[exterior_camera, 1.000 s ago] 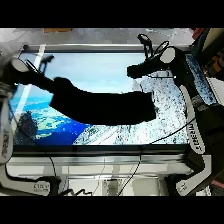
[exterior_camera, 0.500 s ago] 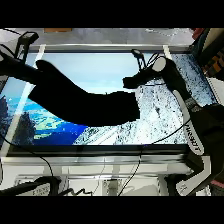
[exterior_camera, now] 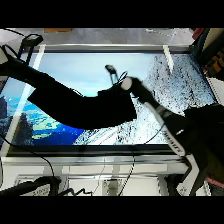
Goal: Fold the clothes and pants, and hang the long-sleeved shirts on hangers.
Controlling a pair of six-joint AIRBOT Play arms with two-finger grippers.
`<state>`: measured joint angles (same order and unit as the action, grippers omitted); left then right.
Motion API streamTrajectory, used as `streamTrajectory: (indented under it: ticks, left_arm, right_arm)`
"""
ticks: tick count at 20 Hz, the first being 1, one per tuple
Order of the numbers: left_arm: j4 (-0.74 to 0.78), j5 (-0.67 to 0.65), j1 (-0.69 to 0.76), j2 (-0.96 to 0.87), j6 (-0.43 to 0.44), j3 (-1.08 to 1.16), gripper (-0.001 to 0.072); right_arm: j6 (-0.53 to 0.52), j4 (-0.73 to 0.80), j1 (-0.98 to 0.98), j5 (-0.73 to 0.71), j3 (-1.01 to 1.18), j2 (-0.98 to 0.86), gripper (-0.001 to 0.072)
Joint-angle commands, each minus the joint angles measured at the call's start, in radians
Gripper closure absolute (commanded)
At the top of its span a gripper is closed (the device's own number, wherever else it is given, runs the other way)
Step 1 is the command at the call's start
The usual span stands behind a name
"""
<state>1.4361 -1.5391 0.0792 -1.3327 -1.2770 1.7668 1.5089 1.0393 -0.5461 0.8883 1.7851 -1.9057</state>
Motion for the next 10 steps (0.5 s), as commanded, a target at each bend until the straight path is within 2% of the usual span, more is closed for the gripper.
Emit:
streamTrajectory:
  ticks: [1, 6, 8, 10]
  left_arm:
    - [-0.042, 0.006, 0.024, 0.001, -0.003, 0.001, 0.0699]
    - [-0.161, 0.040, 0.024, -0.007, -0.003, 0.000, 0.0698]
    - [-0.251, 0.049, 0.024, -0.030, -0.003, -0.001, 0.0698]
    - [-0.348, 0.046, 0.027, -0.064, -0.003, -0.008, 0.0697]
  right_arm:
    - [0.062, -0.104, -0.132, -0.209, 0.002, -0.117, 0.0700]
    - [0.034, -0.110, -0.266, -0.313, 0.004, -0.183, 0.0700]
    - [0.003, -0.054, -0.266, -0.276, 0.012, -0.181, 0.0700]
    - [-0.004, 0.053, -0.230, -0.158, 0.035, -0.171, 0.0699]
